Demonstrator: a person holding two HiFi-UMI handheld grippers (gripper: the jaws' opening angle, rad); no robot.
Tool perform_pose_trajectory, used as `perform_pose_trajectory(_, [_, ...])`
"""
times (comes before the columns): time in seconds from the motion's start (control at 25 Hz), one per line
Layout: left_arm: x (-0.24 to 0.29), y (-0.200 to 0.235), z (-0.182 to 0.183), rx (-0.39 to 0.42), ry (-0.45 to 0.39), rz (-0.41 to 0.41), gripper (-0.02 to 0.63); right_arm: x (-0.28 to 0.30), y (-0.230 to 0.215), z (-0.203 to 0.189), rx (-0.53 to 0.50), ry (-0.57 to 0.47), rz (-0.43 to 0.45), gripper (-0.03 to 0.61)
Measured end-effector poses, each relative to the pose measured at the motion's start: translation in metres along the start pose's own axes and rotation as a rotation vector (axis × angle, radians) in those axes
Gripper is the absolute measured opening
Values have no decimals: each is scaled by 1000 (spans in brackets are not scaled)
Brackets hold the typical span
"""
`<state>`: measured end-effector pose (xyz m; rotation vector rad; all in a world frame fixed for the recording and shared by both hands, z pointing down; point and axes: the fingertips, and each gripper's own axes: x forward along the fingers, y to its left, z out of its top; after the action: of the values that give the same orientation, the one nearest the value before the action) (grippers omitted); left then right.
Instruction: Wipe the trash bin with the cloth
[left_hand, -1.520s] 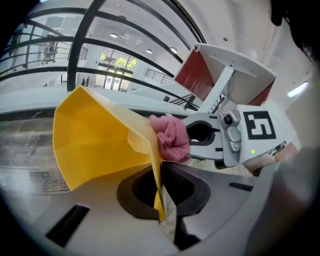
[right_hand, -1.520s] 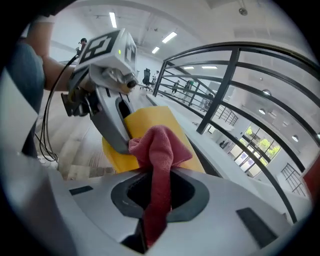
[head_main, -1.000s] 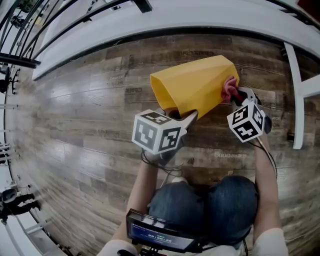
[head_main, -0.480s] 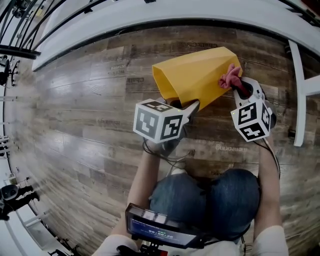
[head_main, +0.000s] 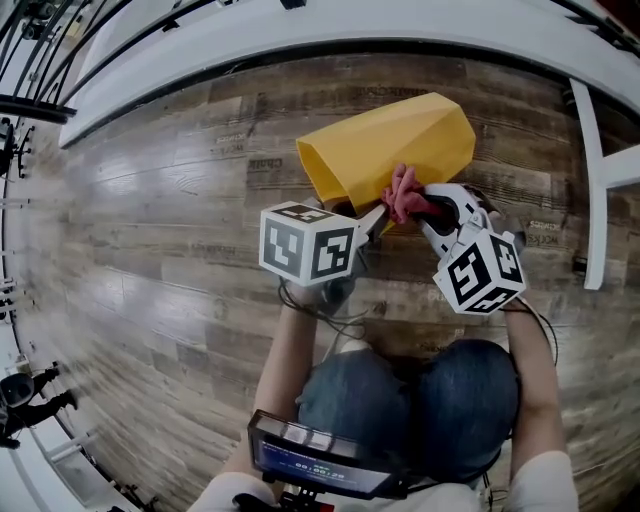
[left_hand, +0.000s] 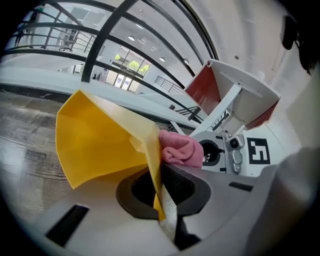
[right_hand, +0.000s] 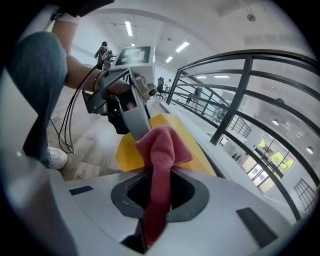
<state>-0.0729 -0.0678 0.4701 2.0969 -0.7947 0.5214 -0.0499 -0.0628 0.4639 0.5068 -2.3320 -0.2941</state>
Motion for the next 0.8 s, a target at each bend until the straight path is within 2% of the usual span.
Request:
perform_pose_trajectory(0.16, [0,1,0,1,6,2,18,4,-3,-9,3,30,-9,44])
perform_pose_trajectory(0.56, [-2,3,-1,2,6,5,21,5,-50,-91,100,258,-199,44])
perform_pose_trajectory(0.8, [-2,7,-5,-5,16,7,21,5,-72,-130,162,355,-265,44])
